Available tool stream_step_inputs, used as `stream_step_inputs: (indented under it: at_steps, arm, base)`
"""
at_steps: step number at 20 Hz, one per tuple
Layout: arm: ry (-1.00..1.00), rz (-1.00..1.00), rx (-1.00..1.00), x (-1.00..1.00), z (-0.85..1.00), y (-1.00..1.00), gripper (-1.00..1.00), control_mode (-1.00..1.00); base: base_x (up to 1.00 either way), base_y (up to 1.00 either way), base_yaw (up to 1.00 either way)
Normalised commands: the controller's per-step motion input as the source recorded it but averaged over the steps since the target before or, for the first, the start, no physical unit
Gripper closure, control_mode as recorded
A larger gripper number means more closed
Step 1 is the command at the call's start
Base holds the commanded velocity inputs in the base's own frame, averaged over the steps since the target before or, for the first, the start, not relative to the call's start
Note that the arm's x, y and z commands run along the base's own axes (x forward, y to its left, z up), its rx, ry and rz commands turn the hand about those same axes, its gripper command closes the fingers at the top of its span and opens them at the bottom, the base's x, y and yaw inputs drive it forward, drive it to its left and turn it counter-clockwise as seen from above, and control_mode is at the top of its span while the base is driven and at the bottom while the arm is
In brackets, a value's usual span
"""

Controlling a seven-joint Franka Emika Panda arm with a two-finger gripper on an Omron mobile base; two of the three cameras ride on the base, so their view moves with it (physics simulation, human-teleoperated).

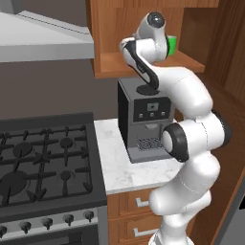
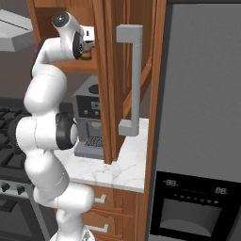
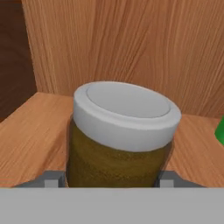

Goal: Take the cinnamon bottle from the cabinet and place it on the dining table, next to the plate with the cupcake. Then take the chocolate from the dining counter and place it on the cupcake plate.

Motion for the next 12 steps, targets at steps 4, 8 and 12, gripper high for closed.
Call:
stream_step_inputs:
  at_steps: [4,8,12]
  arm:
    - [0.00,0.00,-0.02,-1.00,-0.08,0.10,1.00,-1.00]
    - [0.00,0.00,-0.03,-1.00,0.00,0.00,1.00,-1.00]
    - [0.00,0.01,-0.04,-1.00,0.00,0.00,1.00,-1.00]
  base:
    - [0.00,0.00,0.00]
    - [0.00,0.00,0.00]
    - [0.00,0.00,0.00]
